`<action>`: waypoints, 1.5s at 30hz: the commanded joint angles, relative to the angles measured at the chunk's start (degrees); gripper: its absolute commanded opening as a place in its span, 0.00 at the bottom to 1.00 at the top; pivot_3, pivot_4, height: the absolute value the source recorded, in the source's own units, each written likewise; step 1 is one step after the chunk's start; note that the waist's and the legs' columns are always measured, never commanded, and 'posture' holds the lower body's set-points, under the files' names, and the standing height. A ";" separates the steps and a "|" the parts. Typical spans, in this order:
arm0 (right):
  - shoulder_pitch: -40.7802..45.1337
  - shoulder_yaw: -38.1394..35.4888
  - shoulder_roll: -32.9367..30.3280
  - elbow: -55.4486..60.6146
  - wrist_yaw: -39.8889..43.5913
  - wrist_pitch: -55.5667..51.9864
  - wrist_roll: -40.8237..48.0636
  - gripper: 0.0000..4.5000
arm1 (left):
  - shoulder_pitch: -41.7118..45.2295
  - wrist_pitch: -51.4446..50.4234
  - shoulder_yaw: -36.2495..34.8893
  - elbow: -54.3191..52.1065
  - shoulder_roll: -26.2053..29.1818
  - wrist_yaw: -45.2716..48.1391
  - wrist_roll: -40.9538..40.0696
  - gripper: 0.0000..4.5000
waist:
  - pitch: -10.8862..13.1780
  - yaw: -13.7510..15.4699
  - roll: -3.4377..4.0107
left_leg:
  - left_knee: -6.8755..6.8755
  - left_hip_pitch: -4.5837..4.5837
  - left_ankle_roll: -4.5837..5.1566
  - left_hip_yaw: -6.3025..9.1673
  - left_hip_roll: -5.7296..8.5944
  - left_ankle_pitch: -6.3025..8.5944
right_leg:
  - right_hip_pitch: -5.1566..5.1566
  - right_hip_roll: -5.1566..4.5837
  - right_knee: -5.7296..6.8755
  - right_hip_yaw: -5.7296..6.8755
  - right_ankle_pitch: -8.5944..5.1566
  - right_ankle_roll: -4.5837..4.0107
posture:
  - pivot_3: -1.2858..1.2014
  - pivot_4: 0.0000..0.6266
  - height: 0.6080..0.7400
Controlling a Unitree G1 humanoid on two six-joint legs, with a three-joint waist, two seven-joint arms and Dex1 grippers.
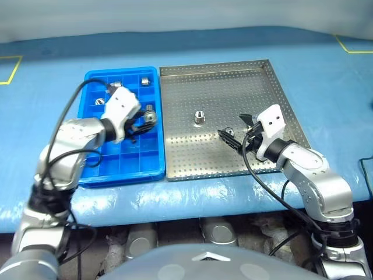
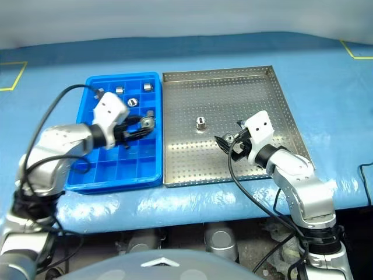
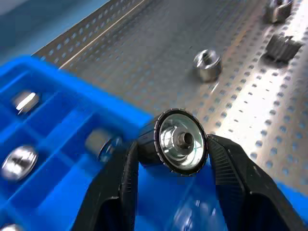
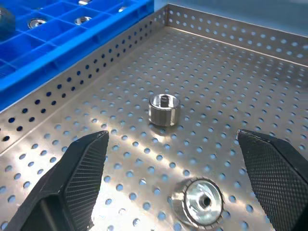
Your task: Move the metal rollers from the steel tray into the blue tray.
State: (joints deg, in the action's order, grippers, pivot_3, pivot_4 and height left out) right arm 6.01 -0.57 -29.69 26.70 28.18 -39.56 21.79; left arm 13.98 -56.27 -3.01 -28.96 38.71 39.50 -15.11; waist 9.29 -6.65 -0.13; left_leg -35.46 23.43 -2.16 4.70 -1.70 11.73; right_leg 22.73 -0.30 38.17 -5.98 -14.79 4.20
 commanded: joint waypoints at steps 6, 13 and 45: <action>6.29 2.96 0.29 -4.97 4.87 2.57 -0.02 1.00 | -13.44 -12.17 -17.00 -19.42 3.20 -4.85 -2.41 0.42 | 0.02 4.43 -0.04 | -0.01 -0.04 -0.01 0.01 0.02 0.00 | -0.04 -0.06 -0.01 0.08 -0.01 -0.02 | 0.58 0.24 1.00; 7.12 5.91 -0.03 -3.70 12.77 3.52 3.37 1.00 | -19.96 -14.80 -20.46 -21.49 1.02 -8.76 -2.47 0.42 | 0.01 6.84 -0.04 | 0.12 -0.16 -0.01 0.08 0.02 0.00 | -0.13 -0.10 -0.02 0.18 -0.08 -0.16 | 0.60 0.24 1.00; -0.24 0.63 -2.30 5.83 5.43 0.30 2.79 1.00 | 17.13 11.49 15.49 20.47 -18.46 -7.88 0.49 1.00 | -0.11 5.65 -0.02 | 0.10 -0.15 -0.12 0.21 0.15 -0.06 | -0.36 -0.17 -0.29 0.34 0.00 -0.05 | 0.50 0.24 1.00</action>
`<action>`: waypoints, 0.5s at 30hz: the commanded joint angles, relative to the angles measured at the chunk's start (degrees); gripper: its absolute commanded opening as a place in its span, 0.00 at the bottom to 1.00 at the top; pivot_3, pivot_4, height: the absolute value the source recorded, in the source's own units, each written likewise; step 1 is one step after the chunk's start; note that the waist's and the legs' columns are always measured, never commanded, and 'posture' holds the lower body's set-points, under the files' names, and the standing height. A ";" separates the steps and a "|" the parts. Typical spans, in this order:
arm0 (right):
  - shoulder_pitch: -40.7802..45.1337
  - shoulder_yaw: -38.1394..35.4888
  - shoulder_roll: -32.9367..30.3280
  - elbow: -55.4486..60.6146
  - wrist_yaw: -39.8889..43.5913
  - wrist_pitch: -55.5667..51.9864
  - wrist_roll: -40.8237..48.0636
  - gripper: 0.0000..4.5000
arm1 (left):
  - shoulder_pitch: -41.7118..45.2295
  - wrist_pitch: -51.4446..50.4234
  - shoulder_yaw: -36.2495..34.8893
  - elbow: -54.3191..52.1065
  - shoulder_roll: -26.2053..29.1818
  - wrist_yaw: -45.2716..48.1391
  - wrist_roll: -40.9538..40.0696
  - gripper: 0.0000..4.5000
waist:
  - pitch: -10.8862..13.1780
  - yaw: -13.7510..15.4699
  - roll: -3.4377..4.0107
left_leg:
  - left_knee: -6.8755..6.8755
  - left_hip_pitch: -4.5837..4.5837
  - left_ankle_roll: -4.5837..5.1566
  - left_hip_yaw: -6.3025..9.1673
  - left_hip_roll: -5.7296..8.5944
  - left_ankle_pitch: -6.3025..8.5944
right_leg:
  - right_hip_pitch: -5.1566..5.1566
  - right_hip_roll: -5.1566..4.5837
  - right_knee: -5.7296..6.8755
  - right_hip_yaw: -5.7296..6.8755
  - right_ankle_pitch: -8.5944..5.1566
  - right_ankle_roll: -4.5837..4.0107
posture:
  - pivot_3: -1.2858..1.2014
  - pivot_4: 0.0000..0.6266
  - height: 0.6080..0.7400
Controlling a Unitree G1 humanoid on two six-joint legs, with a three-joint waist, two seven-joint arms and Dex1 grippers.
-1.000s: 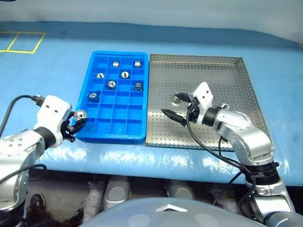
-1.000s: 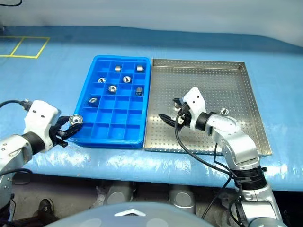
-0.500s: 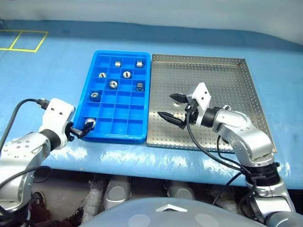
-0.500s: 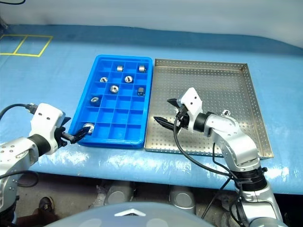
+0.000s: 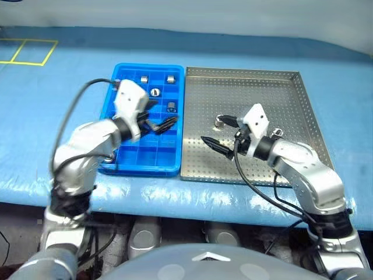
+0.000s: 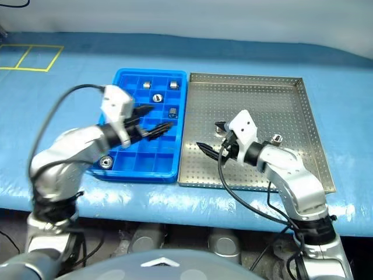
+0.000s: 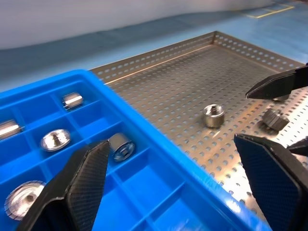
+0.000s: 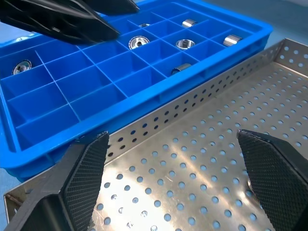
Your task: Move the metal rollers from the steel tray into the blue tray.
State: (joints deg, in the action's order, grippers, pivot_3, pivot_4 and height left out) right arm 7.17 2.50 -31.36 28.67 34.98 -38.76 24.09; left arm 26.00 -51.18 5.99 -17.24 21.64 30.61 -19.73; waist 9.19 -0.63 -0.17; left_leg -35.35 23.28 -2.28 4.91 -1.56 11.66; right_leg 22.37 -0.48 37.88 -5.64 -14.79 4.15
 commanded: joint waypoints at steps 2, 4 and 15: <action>-3.24 -3.83 -0.54 5.32 -2.76 -0.89 0.44 1.00 | 10.18 10.80 9.95 18.29 -4.14 1.30 8.27 1.00 | -0.01 -1.24 0.03 | 0.02 0.09 0.00 0.00 0.01 0.00 | 0.10 0.00 0.03 -0.01 0.01 -0.04 | 0.48 0.24 1.00; -4.46 -4.33 -0.28 6.45 -3.86 -1.10 0.41 1.00 | 13.22 13.96 10.69 25.20 -6.61 2.08 9.18 1.00 | -0.02 -2.29 0.05 | 0.01 0.20 0.01 0.01 0.02 0.00 | 0.19 0.00 0.03 -0.02 0.02 -0.07 | 0.47 0.24 1.00; -10.22 -5.74 0.78 11.16 -7.68 -1.13 0.63 1.00 | 23.63 21.29 11.42 53.29 -14.77 4.93 14.21 1.00 | -0.02 -7.34 0.05 | -0.10 0.27 0.12 0.00 0.02 0.07 | 0.25 0.04 0.07 -0.06 -0.07 0.00 | 0.43 0.24 1.00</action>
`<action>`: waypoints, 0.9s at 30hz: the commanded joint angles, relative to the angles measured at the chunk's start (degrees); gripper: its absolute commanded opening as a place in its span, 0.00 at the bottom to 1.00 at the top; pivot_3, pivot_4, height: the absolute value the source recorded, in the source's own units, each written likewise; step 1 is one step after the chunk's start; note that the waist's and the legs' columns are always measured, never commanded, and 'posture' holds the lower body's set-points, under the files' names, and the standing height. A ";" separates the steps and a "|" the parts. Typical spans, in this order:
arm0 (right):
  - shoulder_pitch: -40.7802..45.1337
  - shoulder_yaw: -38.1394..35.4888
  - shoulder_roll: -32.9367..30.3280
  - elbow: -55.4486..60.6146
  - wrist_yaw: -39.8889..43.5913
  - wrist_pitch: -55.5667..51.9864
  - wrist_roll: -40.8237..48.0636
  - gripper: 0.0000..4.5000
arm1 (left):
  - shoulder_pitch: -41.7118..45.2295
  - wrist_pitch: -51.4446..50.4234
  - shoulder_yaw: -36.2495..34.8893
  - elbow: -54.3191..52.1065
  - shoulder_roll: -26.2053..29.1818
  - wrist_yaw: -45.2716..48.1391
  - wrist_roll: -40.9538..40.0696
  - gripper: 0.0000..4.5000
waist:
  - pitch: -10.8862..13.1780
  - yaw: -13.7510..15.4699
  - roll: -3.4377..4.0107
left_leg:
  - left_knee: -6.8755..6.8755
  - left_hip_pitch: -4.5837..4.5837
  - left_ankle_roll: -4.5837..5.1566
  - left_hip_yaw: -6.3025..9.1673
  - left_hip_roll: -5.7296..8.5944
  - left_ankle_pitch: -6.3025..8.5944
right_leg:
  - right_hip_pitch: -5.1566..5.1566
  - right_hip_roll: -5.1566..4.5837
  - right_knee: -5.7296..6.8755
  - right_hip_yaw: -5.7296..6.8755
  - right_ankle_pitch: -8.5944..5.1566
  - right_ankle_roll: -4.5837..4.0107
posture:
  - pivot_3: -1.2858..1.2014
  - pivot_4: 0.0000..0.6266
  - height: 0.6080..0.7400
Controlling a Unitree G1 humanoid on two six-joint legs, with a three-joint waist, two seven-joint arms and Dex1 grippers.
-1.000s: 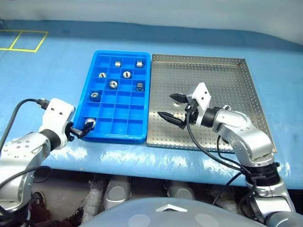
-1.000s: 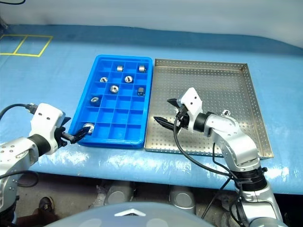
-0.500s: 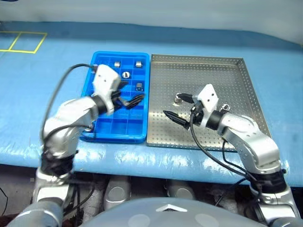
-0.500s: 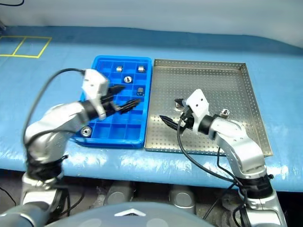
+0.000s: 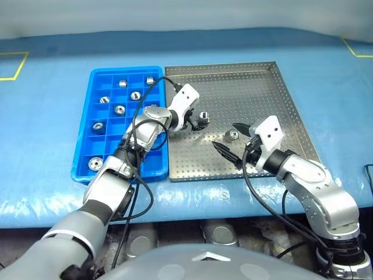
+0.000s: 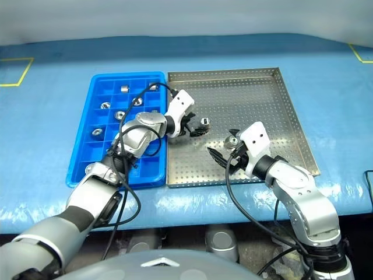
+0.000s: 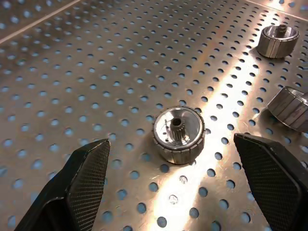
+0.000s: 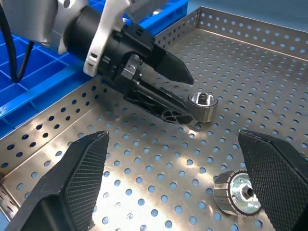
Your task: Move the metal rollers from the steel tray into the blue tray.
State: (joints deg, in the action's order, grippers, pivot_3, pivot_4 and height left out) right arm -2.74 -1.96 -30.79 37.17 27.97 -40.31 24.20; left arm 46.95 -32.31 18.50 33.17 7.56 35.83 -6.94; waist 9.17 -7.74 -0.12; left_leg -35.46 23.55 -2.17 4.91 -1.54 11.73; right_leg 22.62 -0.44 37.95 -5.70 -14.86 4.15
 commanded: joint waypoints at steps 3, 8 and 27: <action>-0.45 -1.19 0.18 2.65 -0.97 0.51 0.59 1.00 | 4.08 3.69 -1.57 7.16 -1.68 -1.44 2.78 1.00 | 0.00 -0.83 0.00 | -0.07 -0.01 0.00 0.00 0.00 0.00 | -0.01 0.01 0.05 -0.01 0.00 0.04 | 0.43 0.24 1.00; 0.04 -0.59 0.18 2.17 -1.23 0.57 0.38 1.00 | 3.91 5.82 -2.86 8.14 -2.58 -1.33 2.90 0.80 | 0.00 -1.14 0.00 | -0.11 -0.02 0.00 0.00 0.00 0.00 | -0.04 0.02 0.06 -0.03 0.03 0.10 | 0.43 0.24 1.00; 6.31 4.04 0.69 -3.28 1.80 2.28 -0.02 1.00 | -12.58 -9.70 -17.46 -36.09 11.01 3.02 -11.10 0.52 | 0.00 0.34 0.04 | -0.07 -0.11 -0.01 0.00 -0.06 -0.01 | -0.06 0.05 0.18 -0.07 0.03 0.09 | 0.50 0.24 1.00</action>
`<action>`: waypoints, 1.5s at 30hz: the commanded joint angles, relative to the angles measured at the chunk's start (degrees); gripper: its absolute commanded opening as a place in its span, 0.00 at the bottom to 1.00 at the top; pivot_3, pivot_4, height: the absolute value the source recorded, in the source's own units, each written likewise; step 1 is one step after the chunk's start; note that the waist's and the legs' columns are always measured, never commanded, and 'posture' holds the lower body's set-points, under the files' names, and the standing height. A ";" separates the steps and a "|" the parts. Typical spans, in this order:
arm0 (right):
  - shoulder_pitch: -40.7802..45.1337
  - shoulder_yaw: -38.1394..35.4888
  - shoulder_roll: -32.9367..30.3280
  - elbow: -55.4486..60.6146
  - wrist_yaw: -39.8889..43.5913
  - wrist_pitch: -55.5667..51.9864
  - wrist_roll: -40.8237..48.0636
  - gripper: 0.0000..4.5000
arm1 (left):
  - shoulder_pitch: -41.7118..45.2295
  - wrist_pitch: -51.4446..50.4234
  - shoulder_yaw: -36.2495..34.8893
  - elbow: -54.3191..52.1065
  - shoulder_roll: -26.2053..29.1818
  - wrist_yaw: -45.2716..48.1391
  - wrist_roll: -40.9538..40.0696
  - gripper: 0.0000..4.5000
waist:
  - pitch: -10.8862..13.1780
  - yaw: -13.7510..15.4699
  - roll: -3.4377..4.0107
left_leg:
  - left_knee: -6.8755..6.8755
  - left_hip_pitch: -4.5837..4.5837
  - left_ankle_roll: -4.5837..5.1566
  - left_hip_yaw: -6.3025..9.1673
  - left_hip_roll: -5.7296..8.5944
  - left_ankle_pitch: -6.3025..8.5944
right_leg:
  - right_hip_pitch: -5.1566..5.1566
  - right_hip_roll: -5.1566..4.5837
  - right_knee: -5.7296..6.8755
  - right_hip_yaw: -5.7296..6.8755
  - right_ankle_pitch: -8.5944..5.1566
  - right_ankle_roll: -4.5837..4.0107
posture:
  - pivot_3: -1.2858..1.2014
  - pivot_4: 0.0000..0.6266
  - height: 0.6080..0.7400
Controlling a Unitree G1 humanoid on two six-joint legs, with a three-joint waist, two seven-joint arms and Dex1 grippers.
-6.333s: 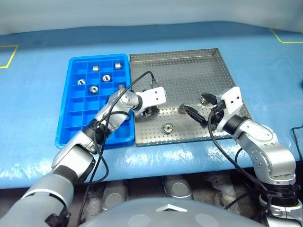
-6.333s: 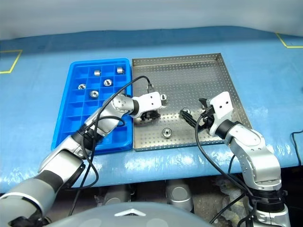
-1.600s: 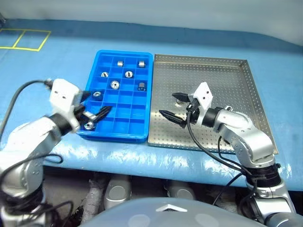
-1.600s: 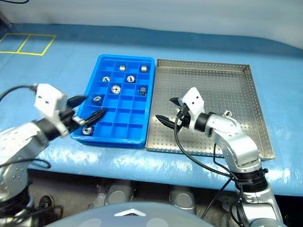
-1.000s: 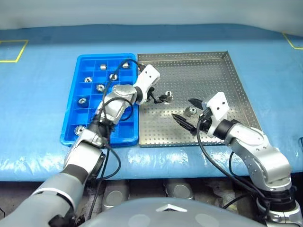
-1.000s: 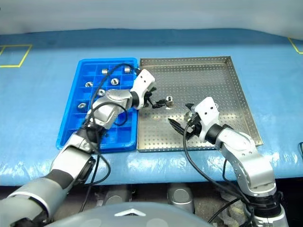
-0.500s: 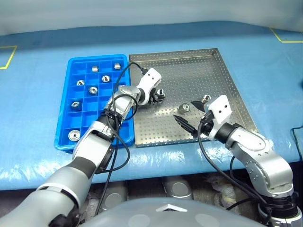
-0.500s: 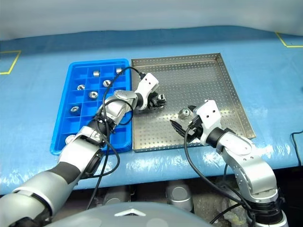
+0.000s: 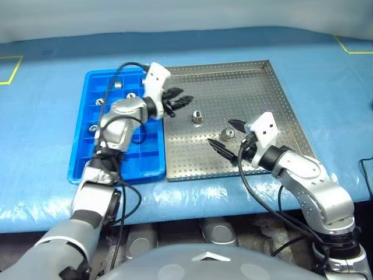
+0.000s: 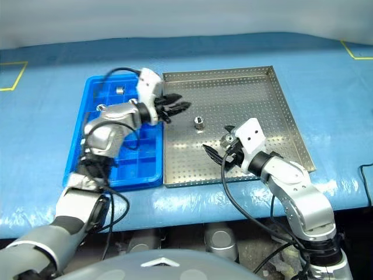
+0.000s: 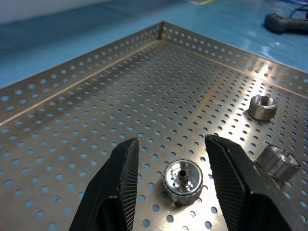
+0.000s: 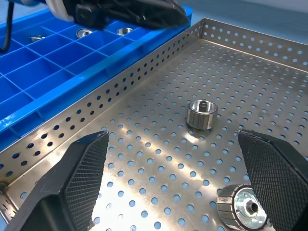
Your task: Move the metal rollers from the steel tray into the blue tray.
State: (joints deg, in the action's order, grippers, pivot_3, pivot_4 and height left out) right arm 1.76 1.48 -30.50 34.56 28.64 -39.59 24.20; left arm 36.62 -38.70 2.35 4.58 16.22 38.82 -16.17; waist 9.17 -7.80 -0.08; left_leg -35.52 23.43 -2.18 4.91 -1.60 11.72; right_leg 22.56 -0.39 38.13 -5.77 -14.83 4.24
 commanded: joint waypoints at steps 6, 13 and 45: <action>4.72 1.97 0.85 -2.88 1.84 2.29 -0.87 1.00 | -1.89 -3.06 3.99 -5.38 -1.29 -2.10 -0.17 0.65 | 0.00 3.84 -0.01 | -0.16 -0.01 -0.01 0.02 0.05 -0.01 | -0.09 -0.04 0.01 0.06 0.03 0.05 | 0.50 0.24 1.00; 1.82 -0.04 0.53 -0.41 0.56 1.97 -1.11 1.00 | 4.02 1.07 10.83 8.57 -8.66 -4.52 4.91 0.99 | 0.00 3.98 -0.01 | -0.14 0.10 -0.01 0.02 0.12 0.00 | -0.06 -0.09 -0.16 0.06 0.08 0.11 | 0.47 0.24 1.00; -1.02 -1.77 1.84 1.57 -2.24 2.01 -1.54 1.00 | 12.14 10.94 4.61 25.77 -15.00 -7.32 10.31 0.40 | 0.02 -0.57 -0.01 | -0.04 0.10 0.01 -0.02 0.11 0.00 | 0.01 -0.05 -0.13 -0.03 0.06 0.11 | 0.46 0.24 1.00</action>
State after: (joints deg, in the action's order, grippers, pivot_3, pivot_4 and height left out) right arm 0.06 -0.20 -28.73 35.47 26.17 -38.65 22.59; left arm 47.76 -26.93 9.41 37.35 0.63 29.98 -3.01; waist 9.19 -8.36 -0.09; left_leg -35.56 23.54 -2.17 4.89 -1.50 11.72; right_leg 22.58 -0.44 38.00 -5.81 -14.77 4.35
